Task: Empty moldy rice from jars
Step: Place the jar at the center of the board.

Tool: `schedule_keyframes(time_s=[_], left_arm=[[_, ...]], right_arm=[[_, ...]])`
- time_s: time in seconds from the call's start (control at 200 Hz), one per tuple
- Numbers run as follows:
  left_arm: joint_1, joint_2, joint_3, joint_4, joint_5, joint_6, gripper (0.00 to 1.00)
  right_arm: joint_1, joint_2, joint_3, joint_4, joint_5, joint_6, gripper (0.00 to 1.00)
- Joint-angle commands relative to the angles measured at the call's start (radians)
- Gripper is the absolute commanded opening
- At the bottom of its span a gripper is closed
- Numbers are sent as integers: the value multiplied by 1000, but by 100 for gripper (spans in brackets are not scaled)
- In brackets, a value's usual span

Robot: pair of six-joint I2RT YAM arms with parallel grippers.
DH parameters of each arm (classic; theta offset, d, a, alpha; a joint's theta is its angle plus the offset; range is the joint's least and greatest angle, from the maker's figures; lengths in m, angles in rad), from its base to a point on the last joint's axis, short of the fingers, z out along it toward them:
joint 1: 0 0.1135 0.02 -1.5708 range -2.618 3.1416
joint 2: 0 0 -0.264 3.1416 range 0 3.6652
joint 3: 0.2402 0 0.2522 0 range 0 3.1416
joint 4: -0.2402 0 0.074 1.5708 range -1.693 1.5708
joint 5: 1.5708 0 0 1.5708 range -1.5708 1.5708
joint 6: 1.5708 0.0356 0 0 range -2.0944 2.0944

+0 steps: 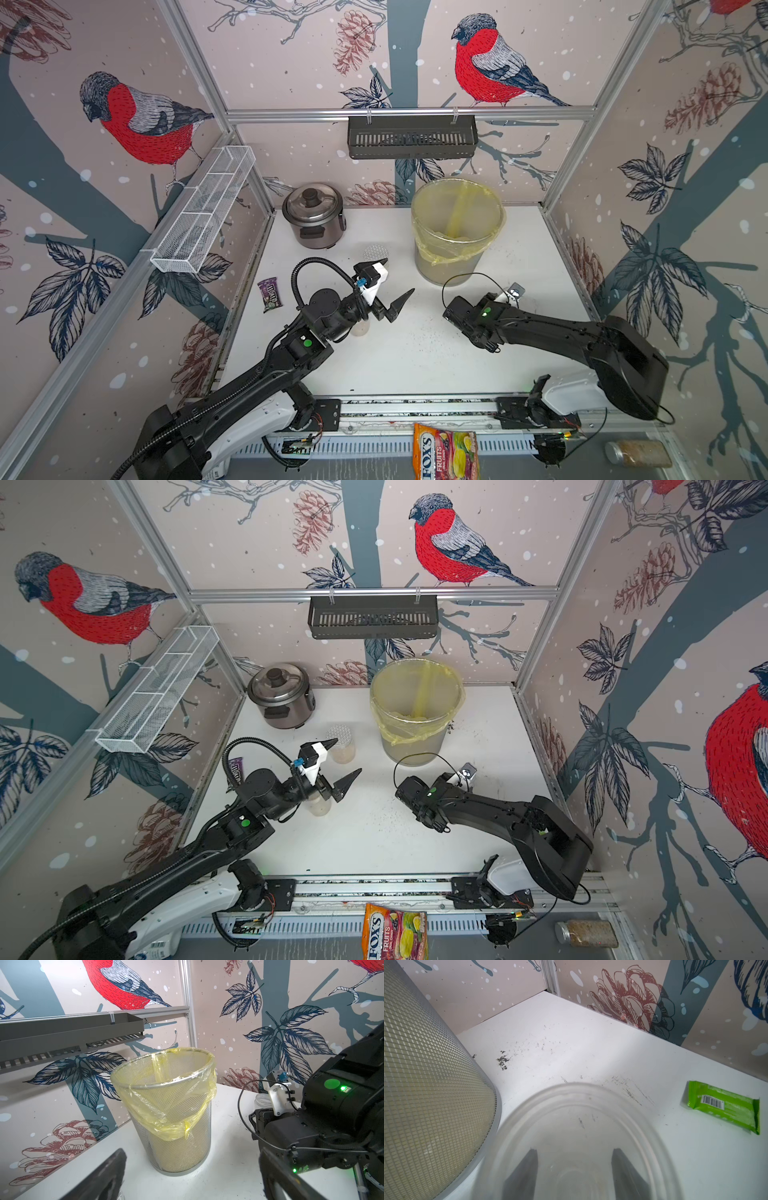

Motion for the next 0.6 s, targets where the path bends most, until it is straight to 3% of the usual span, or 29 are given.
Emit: schedule_keyframes(time_s=[0.0,0.245,0.595], left_arm=[[-1,-8,-14,72,-8,-13,98],[-2,-23,-41,93,-5,-39,98],[-2,-37,-61,121,-7,-73,98]], right_arm=[[-15,26,6,34,14,2,43],[-71,82,12,112,-3,-78,44],[-106,187,24,67,-26,-14,46]])
